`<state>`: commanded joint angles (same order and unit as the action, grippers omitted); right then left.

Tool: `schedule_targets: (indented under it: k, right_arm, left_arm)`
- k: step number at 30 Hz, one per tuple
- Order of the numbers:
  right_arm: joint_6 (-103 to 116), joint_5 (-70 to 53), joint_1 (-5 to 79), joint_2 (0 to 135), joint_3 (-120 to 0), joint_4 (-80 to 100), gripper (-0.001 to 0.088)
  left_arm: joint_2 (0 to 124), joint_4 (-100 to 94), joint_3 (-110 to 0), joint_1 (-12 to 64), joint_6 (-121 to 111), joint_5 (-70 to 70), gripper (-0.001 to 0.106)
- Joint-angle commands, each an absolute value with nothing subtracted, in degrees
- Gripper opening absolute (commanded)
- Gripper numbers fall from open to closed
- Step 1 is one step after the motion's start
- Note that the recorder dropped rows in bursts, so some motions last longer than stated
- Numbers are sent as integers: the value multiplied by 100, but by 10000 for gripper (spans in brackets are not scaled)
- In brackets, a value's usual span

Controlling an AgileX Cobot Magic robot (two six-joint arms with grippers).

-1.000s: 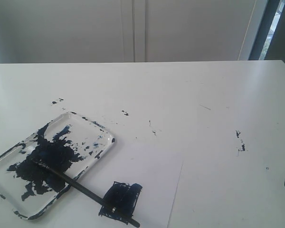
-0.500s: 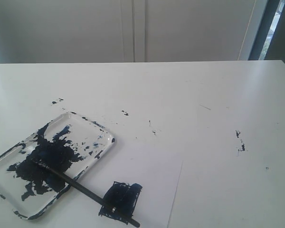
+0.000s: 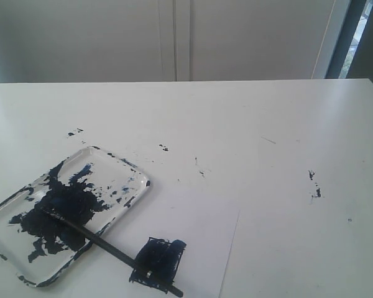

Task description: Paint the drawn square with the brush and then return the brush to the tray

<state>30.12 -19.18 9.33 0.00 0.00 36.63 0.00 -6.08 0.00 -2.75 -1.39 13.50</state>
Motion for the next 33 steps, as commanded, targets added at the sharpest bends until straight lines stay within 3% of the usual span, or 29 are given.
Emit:
schedule_targets:
  k: [8,24,33]
  right_arm:
    - [3012,-1552,931,0,0,1080,0]
    - [3193,-1979,931,0,0,799,0]
    - [1187,-1981,931,0,0,815,0]
  left_arm:
    - [0,-622,0,-275,-139,1350,0]
    - [0,-622,0,-275,-139,1350,0]
    - [0,-622,0,-275,-139,1350,0]
